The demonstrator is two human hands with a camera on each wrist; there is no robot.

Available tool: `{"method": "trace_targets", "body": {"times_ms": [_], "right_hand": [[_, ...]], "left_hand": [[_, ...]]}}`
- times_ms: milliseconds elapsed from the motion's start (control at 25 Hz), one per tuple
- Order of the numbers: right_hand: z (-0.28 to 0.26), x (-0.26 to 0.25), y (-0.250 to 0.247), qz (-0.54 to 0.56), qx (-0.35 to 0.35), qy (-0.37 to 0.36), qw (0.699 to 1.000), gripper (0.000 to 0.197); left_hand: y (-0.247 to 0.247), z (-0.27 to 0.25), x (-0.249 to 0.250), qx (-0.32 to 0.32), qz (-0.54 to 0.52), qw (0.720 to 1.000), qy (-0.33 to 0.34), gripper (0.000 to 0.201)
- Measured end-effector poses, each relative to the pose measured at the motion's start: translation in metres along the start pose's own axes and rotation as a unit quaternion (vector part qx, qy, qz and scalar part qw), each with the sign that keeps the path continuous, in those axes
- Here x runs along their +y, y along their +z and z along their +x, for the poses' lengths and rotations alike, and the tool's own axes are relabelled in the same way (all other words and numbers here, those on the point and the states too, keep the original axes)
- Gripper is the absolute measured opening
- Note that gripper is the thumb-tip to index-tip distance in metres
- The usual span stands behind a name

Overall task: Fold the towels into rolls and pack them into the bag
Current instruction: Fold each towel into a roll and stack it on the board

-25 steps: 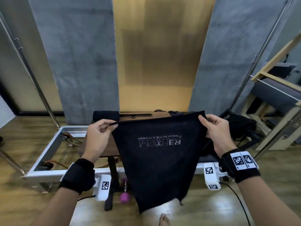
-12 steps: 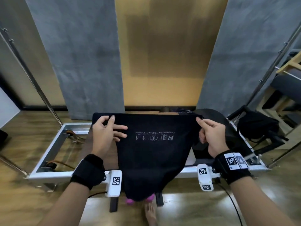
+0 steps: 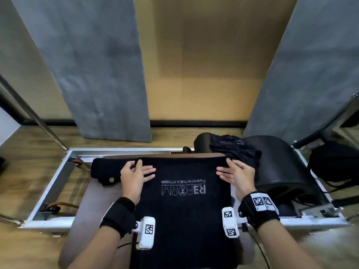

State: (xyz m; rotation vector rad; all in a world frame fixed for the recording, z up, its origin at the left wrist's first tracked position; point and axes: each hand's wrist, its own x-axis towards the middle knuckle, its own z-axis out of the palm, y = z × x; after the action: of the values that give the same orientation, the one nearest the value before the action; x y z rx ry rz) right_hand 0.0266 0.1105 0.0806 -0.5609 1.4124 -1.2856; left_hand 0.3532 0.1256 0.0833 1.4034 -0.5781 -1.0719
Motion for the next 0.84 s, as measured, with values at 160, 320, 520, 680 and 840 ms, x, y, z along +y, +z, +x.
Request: {"method": "trace_targets", "body": {"times_ms": [160,320,520,680,840], "right_hand": [[0.056,0.009,0.023,-0.028,0.037,0.046,0.998,0.01],[0.066,0.023,0.029,-0.058,0.047,0.039,0.996,0.025],[0.013,0.042,0.004,-0.09,0.028,-0.023,0.995,0.022],[-0.054,0.076,-0.022,-0.178,-0.024,-0.009,0.984,0.015],[-0.118,0.105,-0.056,-0.298,-0.022,-0.028,0.954,0.013]], "left_hand": [[0.029,0.046,-0.025,0.012,0.033,0.999,-0.038,0.007],[0.037,0.048,-0.048,-0.036,0.126,0.99,-0.047,0.044],[0.006,-0.002,-0.067,-0.11,0.295,0.946,0.078,0.016],[-0.031,-0.057,-0.076,-0.149,0.361,0.911,0.128,0.016],[-0.071,-0.105,-0.09,-0.18,0.424,0.877,0.137,0.017]]}}
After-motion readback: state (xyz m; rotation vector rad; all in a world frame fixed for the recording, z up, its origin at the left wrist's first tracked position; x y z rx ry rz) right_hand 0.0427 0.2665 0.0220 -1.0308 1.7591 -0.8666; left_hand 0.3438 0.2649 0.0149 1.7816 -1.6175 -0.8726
